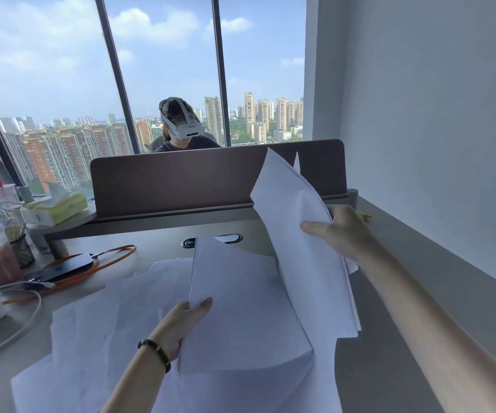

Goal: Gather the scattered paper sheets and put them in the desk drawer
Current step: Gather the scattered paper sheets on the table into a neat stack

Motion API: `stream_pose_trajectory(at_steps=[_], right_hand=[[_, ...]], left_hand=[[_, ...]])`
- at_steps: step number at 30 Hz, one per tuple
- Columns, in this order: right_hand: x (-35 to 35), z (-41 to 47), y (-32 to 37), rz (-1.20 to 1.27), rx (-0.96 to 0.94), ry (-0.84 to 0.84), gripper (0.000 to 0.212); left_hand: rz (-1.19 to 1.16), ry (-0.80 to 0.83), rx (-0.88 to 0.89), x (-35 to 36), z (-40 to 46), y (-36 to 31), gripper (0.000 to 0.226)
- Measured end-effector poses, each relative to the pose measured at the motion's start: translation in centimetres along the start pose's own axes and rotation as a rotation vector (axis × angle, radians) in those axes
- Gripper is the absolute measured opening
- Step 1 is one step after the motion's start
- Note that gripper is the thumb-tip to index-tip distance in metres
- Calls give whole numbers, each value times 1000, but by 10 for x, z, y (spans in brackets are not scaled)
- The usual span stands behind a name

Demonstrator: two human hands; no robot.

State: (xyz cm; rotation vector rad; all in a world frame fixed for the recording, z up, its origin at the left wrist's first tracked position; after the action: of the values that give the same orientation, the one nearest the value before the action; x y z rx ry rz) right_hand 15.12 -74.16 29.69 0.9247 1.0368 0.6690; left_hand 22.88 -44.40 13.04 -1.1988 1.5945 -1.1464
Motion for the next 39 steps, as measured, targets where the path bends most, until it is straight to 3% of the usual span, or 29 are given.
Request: stream_pose_trajectory(at_steps=[8,11,13,16,19,24,27,30,32,35,39], right_hand=[[-25,-6,32,275,-51,-104,11],[-20,-4,18,360,11,-111,9],[-10,1,-2,370,67,-76,8],[9,5,-42,355,184,-3,24],[31,3,-82,299,287,68,32],[54,2,-119,268,356,138,23],[70,-2,-129,241,398,191,19],[84,-2,-142,321,446,190,42],[89,-6,-139,424,481,209,35],[85,-7,-133,442,441,153,27],[72,-13,-105,462,223,125,40]], left_hand=[[55,-21,20,-3,-7,0,31],[-5,-7,14,-2,-11,-1,28],[-44,-5,29,-1,-11,-3,25],[-88,-24,50,4,-19,-12,22],[-182,-21,85,7,-18,-13,33],[-203,45,156,16,-19,-15,33],[-159,100,182,19,-16,-14,45],[-162,128,162,24,-16,-14,27],[-179,180,158,30,-17,-15,25],[-174,214,198,34,-16,-21,30],[-160,157,312,34,-14,-36,45]])
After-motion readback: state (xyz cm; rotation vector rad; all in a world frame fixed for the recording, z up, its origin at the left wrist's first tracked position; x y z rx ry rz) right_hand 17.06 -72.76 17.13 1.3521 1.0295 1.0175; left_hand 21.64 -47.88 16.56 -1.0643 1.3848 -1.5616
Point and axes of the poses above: each hand's wrist, its own z-axis towards the middle knuckle, its own x-axis out of the palm, y = z × x, the point moved 4 cm from there along z, towards the middle knuckle, and after that the axes turned 3 degrees about x, right-handed, at the moved point
